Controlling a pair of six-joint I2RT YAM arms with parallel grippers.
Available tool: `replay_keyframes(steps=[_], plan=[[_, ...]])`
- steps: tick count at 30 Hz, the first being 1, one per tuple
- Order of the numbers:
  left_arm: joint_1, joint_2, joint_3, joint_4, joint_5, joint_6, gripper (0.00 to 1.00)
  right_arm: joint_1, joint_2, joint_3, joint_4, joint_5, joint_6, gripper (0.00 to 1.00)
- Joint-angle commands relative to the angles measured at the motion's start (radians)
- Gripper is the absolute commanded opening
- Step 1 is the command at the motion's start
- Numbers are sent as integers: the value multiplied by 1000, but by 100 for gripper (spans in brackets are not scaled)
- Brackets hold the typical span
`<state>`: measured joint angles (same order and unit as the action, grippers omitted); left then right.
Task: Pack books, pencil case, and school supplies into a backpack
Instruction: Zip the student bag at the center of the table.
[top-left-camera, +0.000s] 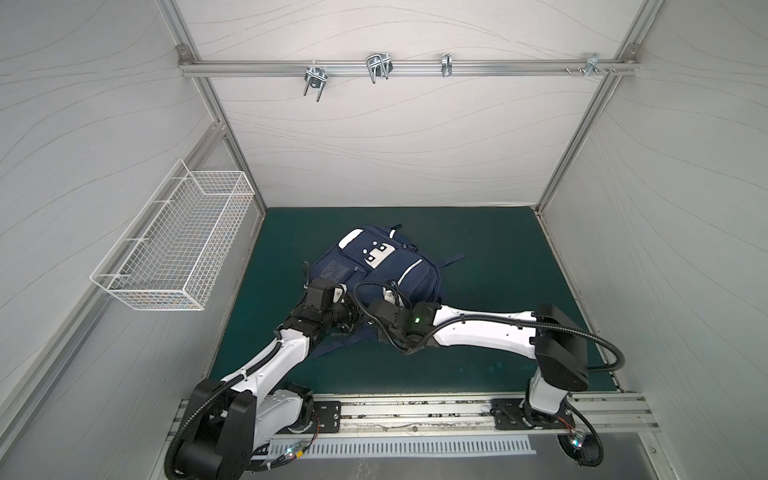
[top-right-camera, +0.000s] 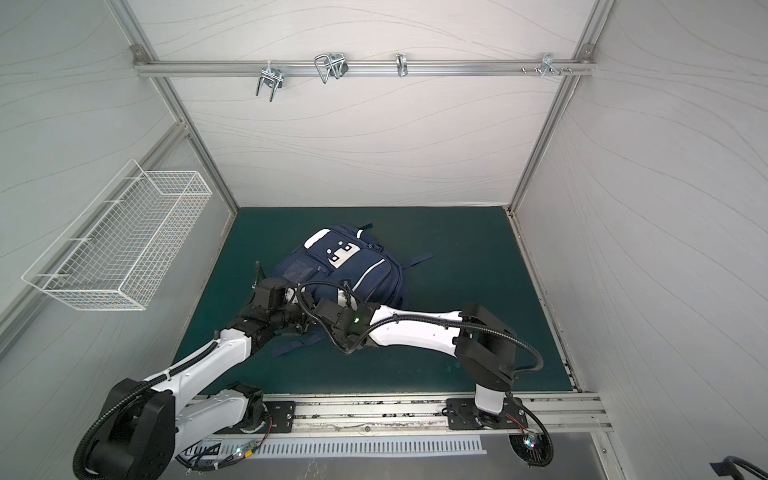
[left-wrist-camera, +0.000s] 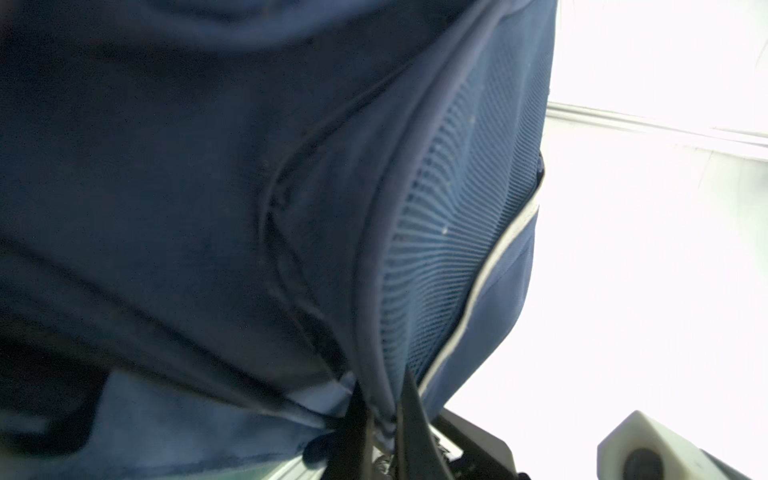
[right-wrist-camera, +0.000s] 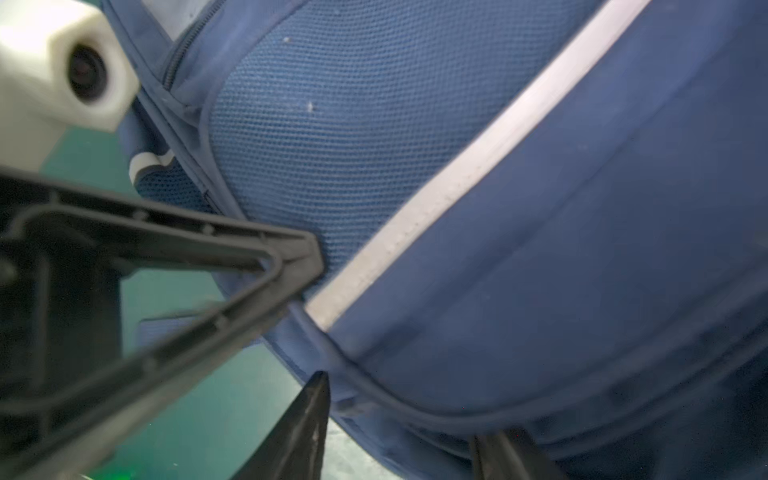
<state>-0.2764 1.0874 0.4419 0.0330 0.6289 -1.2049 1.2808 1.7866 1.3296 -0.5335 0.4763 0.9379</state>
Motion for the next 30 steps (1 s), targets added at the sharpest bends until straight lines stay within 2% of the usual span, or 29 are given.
replay_keyframes(steps=[1,7,11,20,22,30], plan=[[2,-32,66,48,21,22,0,0,45,67,-145,29,72,48],[3,-36,79,64,39,26,0,-2,114,166,-282,60,121,46],[2,-42,96,39,32,45,0,-3,145,226,-381,83,137,30],[2,-32,103,10,12,75,0,5,101,192,-412,105,114,8],[2,-31,109,-6,13,83,0,1,94,176,-402,96,99,0],[23,-35,139,-79,-13,116,0,-13,13,97,-374,97,42,0]])
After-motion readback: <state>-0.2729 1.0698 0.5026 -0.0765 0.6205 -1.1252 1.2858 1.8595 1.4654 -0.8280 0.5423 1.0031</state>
